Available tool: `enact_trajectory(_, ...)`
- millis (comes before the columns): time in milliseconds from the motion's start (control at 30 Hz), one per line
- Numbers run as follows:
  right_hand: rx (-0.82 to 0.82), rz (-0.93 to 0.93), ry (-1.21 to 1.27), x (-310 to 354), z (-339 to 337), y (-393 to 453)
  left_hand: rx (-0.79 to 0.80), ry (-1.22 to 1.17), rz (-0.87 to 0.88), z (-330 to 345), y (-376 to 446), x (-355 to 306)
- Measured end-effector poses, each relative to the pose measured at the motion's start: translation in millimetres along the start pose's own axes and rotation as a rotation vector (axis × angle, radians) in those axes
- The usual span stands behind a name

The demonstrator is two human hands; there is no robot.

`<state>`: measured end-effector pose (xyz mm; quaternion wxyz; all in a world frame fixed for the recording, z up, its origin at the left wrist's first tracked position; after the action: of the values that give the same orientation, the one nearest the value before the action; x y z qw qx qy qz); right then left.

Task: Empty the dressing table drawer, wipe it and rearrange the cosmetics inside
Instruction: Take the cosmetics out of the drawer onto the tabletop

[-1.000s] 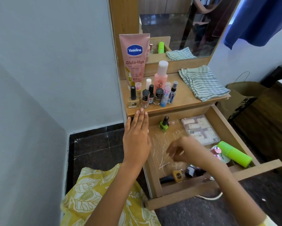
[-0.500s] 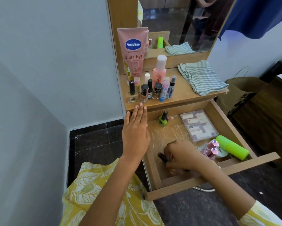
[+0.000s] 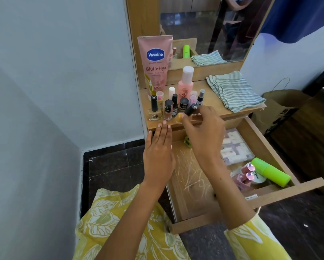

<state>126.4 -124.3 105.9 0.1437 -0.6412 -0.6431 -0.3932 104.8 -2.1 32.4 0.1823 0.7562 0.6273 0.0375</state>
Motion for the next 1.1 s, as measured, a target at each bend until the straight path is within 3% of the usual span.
enact_trajectory(100, -0.057, 0.022, -0.006, 0.8, 6.8, 3.7, -0.005, 0.016, 0.004, 1.1, 0.2, 0.5)
enact_trajectory(833, -0.064, 0.011, 0.126, -19.1, 36.5, 2.5, -0.038, 0.007, -0.027, -1.1, 1.8, -0.1)
enact_trajectory(1100, -0.056, 0.064, 0.296, -56.5, 9.1, -14.1, -0.004, -0.015, -0.005, 0.4, 0.9, -0.2)
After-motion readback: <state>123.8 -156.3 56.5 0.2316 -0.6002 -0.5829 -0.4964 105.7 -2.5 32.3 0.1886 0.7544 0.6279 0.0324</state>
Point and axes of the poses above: each hand's wrist, its own y-axis towards the middle knuckle, its own z-axis out of the palm, x = y × z, the point moved 8 cm from there along y, towards the middle knuckle, and after that the axes turned 12 degrees about x, right-handed, at the moved point
